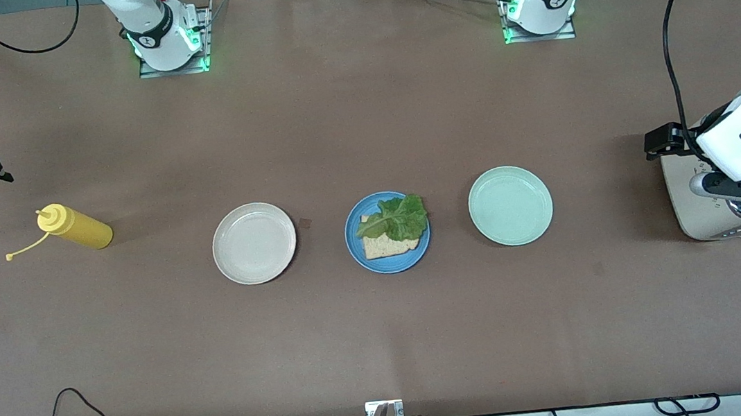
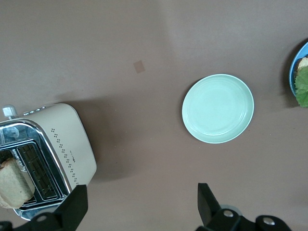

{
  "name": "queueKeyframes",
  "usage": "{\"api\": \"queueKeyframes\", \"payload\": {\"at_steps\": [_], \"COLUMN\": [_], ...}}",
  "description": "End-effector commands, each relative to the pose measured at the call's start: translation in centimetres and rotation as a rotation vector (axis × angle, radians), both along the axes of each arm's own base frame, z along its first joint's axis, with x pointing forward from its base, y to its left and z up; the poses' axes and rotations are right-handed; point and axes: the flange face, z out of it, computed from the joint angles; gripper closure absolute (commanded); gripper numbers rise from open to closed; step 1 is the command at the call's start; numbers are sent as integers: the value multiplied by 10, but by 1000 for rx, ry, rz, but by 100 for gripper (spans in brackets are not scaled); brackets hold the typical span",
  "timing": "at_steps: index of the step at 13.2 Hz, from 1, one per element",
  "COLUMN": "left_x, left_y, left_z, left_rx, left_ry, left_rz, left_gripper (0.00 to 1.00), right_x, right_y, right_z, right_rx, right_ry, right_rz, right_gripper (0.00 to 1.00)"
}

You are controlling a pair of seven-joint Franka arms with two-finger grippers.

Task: Make sandwich in blue plate with both arms
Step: 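Lower the right gripper around the mustard bottle and close it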

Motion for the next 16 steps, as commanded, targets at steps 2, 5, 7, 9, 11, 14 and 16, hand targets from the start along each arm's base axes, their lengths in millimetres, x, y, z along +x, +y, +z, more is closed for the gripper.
{"api": "queueKeyframes", "payload": {"at_steps": [2, 5, 7, 9, 11, 14, 16], "left_x": [-5, -5, -5, -6, -6, -5, -5], "left_y": [-2, -4, -5, -8, -8, -6, -6], "left_z": [8, 8, 8, 9, 9, 9, 9], "left_rx": [-8, -8, -9, -11, -11, -11, -11], "left_ry": [11, 14, 14, 12, 12, 13, 11], "left_rz": [9, 3, 2, -4, -4, 1, 2], "left_gripper": [0, 0, 0, 0, 0, 0, 0], "right_x": [-8, -6, -7, -1, -4, 8, 13], "right_y": [-31, -50, -60, -57, -52, -52, -51], "right_z": [-52, -101, -125, -141, -151, -156, -161], "right_rx": [114, 216, 282, 352, 461, 568, 622], "right_ry": [-104, -173, -261, -366, -433, -593, -660], "right_rz": [89, 123, 179, 225, 227, 284, 331], "right_gripper": [0, 0, 0, 0, 0, 0, 0]}}
